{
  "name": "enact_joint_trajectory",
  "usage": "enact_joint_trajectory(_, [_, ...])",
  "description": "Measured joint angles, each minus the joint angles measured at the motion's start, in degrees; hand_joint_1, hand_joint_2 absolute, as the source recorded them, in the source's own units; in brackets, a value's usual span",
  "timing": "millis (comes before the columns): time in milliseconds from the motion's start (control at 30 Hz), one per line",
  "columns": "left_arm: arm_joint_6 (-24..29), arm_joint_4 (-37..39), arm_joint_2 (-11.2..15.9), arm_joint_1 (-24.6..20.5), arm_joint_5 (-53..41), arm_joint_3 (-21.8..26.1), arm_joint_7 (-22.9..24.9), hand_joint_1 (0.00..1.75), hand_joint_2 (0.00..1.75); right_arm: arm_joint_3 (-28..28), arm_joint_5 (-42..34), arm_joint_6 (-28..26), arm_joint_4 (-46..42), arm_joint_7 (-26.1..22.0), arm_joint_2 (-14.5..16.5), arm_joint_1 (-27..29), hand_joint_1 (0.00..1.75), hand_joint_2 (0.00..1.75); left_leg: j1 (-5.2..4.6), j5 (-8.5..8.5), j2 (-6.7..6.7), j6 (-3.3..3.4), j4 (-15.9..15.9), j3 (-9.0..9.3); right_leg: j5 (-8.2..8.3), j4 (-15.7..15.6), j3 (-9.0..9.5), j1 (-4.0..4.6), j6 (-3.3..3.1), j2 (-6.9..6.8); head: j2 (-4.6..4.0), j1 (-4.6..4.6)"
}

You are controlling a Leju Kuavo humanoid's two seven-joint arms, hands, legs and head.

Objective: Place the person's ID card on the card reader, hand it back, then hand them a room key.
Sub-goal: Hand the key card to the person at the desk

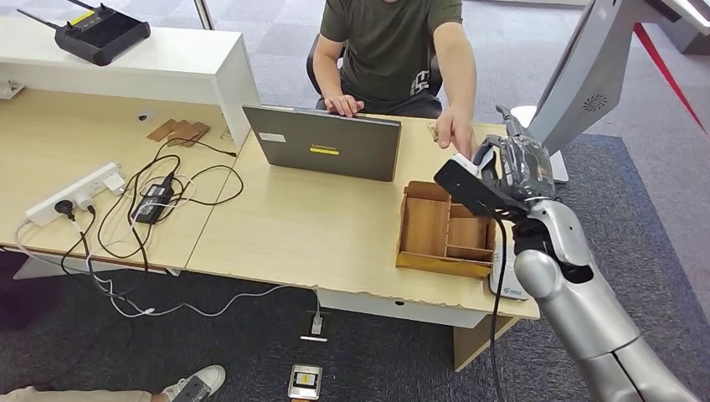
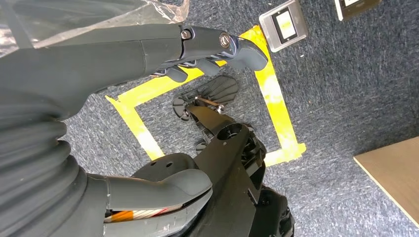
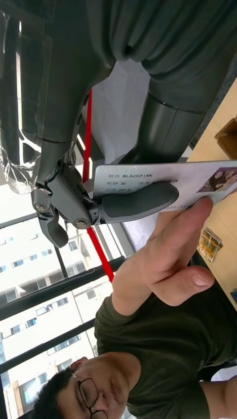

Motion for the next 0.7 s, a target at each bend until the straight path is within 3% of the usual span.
enact_joint_trajectory(33, [0.0,0.0,0.0,0.0,0.0,0.0,0.0,0.0,1.75,0.0,0.0,0.0,0.0,0.0,0.0,0.0,0.0,1.75,0.0,0.0,0.0,0.0,0.0,0.0,0.0,0.0,0.0,0.0,0.0,0.0,0.0,0.0])
enact_joint_trajectory(300, [0.1,0.0,0.0,0.4,0.6,0.0,-0.3,0.0,1.75,-0.4,-2.0,-3.1,-0.8,-1.4,0.3,2.3,0.0,1.75,0.0,0.0,0.0,0.0,0.0,0.04,0.0,0.0,0.01,0.0,0.0,0.0,0.0,0.0])
enact_joint_trajectory(567, [1.9,0.0,0.0,2.2,1.5,0.2,-1.3,0.0,1.75,-3.2,-10.7,-10.5,-8.4,-5.6,-0.7,13.9,0.0,1.75,0.0,-0.08,0.0,-0.01,0.0,0.04,-0.08,0.0,0.0,0.0,-0.03,0.0,0.0,0.01])
enact_joint_trajectory(700, [2.2,0.0,0.2,3.1,2.2,0.4,-2.4,0.0,1.75,-4.1,-10.0,-14.5,-11.6,-8.3,-1.6,20.8,0.0,1.75,0.0,-0.11,0.0,0.01,0.0,0.04,-0.12,-0.1,0.0,0.0,-0.03,0.0,0.0,0.0])
